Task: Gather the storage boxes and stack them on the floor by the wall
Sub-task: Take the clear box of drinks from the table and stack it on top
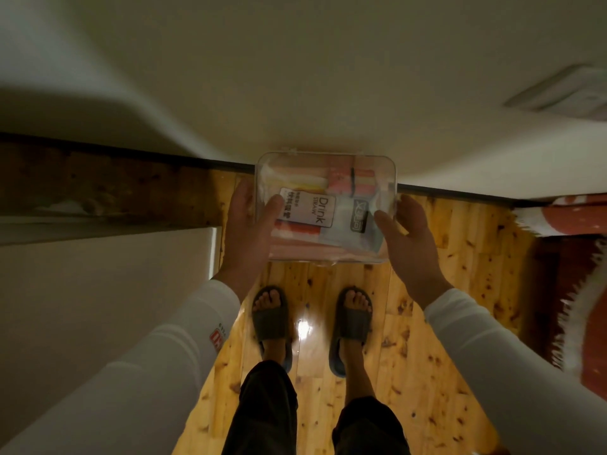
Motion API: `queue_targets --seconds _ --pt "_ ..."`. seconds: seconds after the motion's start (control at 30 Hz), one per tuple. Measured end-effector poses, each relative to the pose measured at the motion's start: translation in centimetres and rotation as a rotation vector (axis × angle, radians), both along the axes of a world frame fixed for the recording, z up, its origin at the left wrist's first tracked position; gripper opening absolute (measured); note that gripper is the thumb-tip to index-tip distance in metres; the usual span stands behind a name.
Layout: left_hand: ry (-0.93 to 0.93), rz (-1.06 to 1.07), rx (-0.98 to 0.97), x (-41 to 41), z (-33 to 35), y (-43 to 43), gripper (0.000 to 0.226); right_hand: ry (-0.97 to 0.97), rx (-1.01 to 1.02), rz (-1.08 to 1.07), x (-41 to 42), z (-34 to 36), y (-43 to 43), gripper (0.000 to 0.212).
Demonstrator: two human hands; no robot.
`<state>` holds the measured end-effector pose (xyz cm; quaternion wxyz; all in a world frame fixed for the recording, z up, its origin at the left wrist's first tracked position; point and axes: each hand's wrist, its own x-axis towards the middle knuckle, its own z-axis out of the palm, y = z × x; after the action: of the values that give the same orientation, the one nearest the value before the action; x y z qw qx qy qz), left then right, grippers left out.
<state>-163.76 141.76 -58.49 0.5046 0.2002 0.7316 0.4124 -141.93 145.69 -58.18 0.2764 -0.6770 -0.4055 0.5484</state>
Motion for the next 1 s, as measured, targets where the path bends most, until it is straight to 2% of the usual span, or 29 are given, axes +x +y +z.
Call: queue_targets --seconds 0.1,0.2,0.33,0.43,0.53,0.6,0.67,0.73,0.83,1.0 --pt "0.078 0.033 0.01 -0.1 1.0 0.1 0.062 -0.045 0.025 -0.007 0.2 0.6 -0.1 0.033" --pt "0.178 -0.016 0.04 -0.5 2.7 -0.3 0.066 -0.127 -0.004 0.006 0.4 1.7 -0.5 0.058" --pt "0.256 -0.118 0.069 -0.8 6.3 -1.3 0.07 -0.135 0.019 0.028 -0.4 5.1 -1.4 0.056" --pt "0.25 -0.165 0.107 -0.7 9.0 -1.9 0.068 -0.072 0.09 0.031 -1.8 8.8 -2.1 0.031" --pt "0.252 -0.185 0.143 -0.8 12.3 -2.8 0.057 -0.03 0.128 0.043 -3.4 13.1 -3.2 0.039" --pt "0.212 -0.183 0.142 -1.0 14.8 -3.6 0.046 -0.03 0.133 0.083 -4.3 15.9 -4.0 0.053" --pt "0.17 -0.188 0.12 -1.0 16.8 -4.1 0.048 -0.043 0.109 0.111 -4.8 17.8 -4.7 0.061" --pt "0.159 -0.199 0.123 -1.4 19.6 -4.8 0.049 -0.067 0.11 0.109 -5.4 20.5 -5.6 0.057" --pt "0.131 -0.214 0.141 -1.7 22.0 -5.7 0.041 -0.099 0.143 0.123 -5.8 23.7 -7.1 0.04" --pt "0.191 -0.282 0.178 -2.5 27.0 -6.4 0.052 -0.124 0.227 0.107 -6.6 29.3 -8.9 0.028"
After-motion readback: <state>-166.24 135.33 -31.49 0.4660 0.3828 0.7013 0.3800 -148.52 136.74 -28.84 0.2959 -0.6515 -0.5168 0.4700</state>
